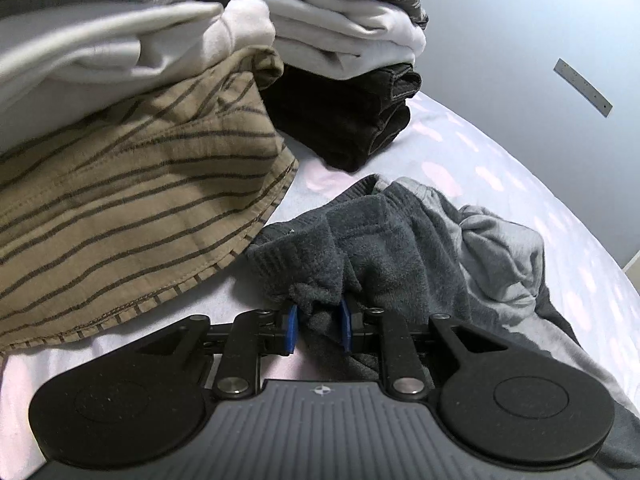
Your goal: Fold clothes
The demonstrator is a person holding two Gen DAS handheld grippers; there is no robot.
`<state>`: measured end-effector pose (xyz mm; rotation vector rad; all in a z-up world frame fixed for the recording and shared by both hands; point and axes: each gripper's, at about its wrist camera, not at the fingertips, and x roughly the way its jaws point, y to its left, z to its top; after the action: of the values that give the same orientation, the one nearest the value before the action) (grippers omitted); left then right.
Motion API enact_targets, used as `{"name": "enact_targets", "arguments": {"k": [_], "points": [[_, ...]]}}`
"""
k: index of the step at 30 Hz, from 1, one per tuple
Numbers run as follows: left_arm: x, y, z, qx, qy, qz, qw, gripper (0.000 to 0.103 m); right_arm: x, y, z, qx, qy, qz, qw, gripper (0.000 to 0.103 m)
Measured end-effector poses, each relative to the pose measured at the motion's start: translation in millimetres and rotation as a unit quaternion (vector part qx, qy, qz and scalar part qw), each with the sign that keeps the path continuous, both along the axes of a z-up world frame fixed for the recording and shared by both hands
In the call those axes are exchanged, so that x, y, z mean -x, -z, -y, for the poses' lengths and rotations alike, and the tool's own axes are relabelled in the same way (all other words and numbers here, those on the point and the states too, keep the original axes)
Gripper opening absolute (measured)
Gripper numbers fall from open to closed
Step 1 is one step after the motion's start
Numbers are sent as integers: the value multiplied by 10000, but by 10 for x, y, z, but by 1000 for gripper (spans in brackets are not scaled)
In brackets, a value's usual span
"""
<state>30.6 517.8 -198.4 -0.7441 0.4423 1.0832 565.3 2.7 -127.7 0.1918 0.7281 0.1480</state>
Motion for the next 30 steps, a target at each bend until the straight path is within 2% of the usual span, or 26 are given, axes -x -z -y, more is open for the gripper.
{"name": "enact_targets", "arguments": {"k": [3,5,7,13,16,19,23,26,30], "points": [[0,-139,75,-210,60,-15,9998,30,151,-359,-267,-67,-251,202,9995,13],[4,-244,132,-376,114,-12,9992,40,252,-599,-444,-111,-419,337,9985,12],[7,-348,189,-542,168,-8,9984,55,400,-824,-696,-141,-645,459,9968,12],[183,-624,179,-570,562,671,9945,62,1049,-1410,-1653,-225,-1469,819,9855,12],[253,-654,79,-314,615,673,9953,62,1409,-1574,-2144,-253,-1902,905,9772,12],[365,-629,-14,-218,487,618,9967,61,1786,-1642,-2645,-284,-2364,922,9669,12],[521,-581,-141,78,340,854,9957,59,2231,-1594,-3312,-326,-2894,824,9531,12],[627,-542,-227,316,256,1056,9936,59,2565,-1486,-3759,-328,-3260,746,9418,12],[702,-514,-286,454,182,1193,9916,59,3006,-1280,-4247,-424,-3721,598,9253,12]]}}
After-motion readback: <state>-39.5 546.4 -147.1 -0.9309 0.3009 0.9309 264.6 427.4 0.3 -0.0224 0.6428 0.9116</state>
